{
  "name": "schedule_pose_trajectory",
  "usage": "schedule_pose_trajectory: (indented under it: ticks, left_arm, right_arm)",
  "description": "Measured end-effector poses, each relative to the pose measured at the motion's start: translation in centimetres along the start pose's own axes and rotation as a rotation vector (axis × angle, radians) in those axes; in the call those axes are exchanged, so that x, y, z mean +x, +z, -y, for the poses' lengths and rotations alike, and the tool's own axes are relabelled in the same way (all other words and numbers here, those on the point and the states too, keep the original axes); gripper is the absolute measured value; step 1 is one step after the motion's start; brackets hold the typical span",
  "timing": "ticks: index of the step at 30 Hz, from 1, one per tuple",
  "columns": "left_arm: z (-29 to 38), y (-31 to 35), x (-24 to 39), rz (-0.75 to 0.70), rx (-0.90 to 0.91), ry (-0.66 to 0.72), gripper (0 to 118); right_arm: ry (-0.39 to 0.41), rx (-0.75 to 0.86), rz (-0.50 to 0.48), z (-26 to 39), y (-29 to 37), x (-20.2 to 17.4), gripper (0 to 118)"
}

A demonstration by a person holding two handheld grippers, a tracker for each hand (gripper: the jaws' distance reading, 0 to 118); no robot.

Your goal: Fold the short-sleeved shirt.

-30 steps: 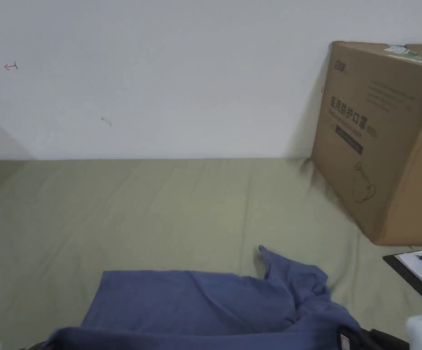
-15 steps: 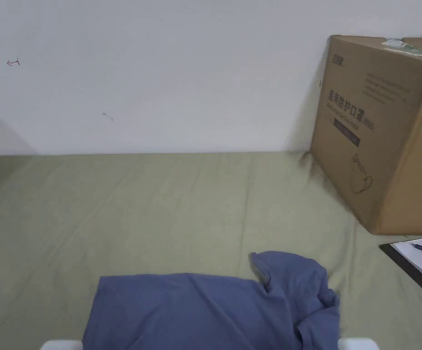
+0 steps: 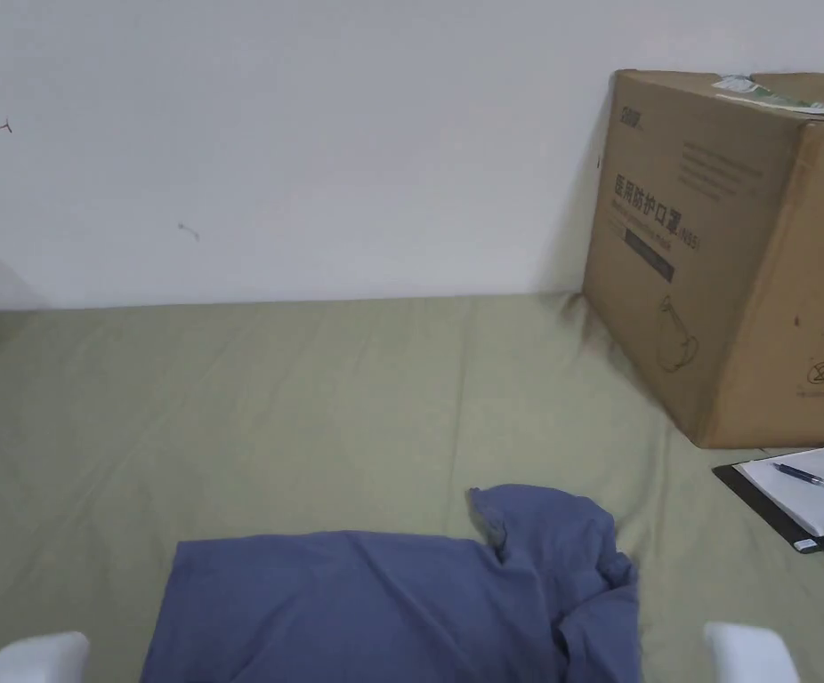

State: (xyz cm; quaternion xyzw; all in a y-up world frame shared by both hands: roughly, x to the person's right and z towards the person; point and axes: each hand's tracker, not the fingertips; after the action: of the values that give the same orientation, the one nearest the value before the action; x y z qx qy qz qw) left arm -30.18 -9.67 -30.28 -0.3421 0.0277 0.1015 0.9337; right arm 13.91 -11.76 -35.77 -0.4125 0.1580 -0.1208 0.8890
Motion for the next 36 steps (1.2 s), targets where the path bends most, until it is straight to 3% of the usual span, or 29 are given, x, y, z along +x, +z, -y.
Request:
schedule_pose_trajectory:
  ticks: [3,4,5,6,7,10,12,14,16,18,20,21,22,23,25,26,30,36]
  left_arm:
    - [-0.7,2.3,0.0,0.04,0.06,0.025,109]
    - [-0.8,3.0,0.1,0.064,0.097,0.04,100]
    - [-0.9,3.4,0.2,0.058,0.132,0.052,74]
    - [-1.0,3.5,0.5,0.027,0.147,0.047,18]
    - [-0.8,3.3,0.3,-0.019,0.146,0.032,0]
    - [-0.7,2.7,0.3,0.013,0.164,0.034,0]
    - [-0.7,2.1,0.4,0.013,0.16,0.051,0]
    - [-0.5,1.3,0.4,0.035,0.14,0.07,0]
    - [-0.2,0.7,0.5,0.031,0.145,0.08,0]
    - [0.1,0.5,0.5,0.031,0.205,0.098,0]
    - [0.0,0.0,0.3,0.029,0.223,0.097,0]
    - [-0.2,-0.3,0.3,0.022,0.233,0.096,0]
    - [-0.3,-0.7,0.2,0.015,0.236,0.095,0]
    - [-0.7,-1.3,0.0,0.009,0.232,0.096,0]
    - [-0.8,-2.1,-0.3,0.004,0.22,0.108,0]
    - [-0.6,-2.3,-0.5,0.006,0.225,0.119,0]
    - [-0.6,-2.8,-1.1,0.016,0.262,0.148,0]
    - [-0.3,-3.4,-1.1,-0.016,0.244,0.106,0]
  right_arm:
    - [-0.077,0.186,-0.129,-0.5,4.0,0.5,104]
    - [-0.098,0.227,-0.144,-1.0,5.1,0.6,97]
    - [-0.101,0.255,-0.134,-1.5,5.7,0.7,74]
    - [-0.09,0.271,-0.11,-2.3,5.8,0.6,28]
    - [-0.066,0.276,-0.071,-2.9,5.7,0.6,0]
    - [-0.023,0.254,-0.07,-6.7,4.0,2.0,0]
    - [-0.017,0.145,-0.015,-9.7,0.9,3.3,0]
    - [-0.012,0.01,-0.02,-13.2,-3.1,4.8,0]
    - [-0.036,-0.143,0.023,-15.4,-8.1,6.6,0]
    - [-0.074,-0.199,0.078,-16.7,-11.8,8.2,0]
    - [-0.137,-0.276,0.064,-17.4,-15.5,10.0,4]
    - [-0.158,-0.289,0.076,-17.6,-17.0,10.7,38]
    - [-0.158,-0.308,0.091,-17.7,-18.0,11.1,85]
    - [-0.16,-0.345,0.116,-17.7,-19.5,11.6,117]
    - [-0.152,-0.326,0.188,-18.0,-20.4,12.3,106]
    - [-0.161,-0.347,0.174,-18.4,-21.1,12.2,106]
    - [-0.152,-0.434,0.278,-16.8,-23.3,12.9,106]
    - [0.05,-0.476,0.443,-15.8,-25.5,10.1,105]
